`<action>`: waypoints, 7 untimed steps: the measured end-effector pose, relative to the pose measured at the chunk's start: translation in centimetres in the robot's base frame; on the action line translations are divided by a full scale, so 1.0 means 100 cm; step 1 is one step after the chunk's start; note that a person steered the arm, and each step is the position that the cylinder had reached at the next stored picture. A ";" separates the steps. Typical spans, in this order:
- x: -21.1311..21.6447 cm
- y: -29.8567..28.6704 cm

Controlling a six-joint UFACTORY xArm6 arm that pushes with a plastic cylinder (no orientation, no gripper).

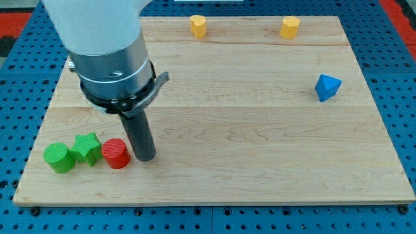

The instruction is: Push blue blocks into green blocks and red circle

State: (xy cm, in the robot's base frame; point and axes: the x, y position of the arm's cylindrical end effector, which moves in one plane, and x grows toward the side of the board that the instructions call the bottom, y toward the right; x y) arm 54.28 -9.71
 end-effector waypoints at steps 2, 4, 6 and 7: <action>0.002 0.118; -0.051 0.369; -0.096 0.355; -0.121 0.333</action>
State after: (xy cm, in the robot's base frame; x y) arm 42.18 23.62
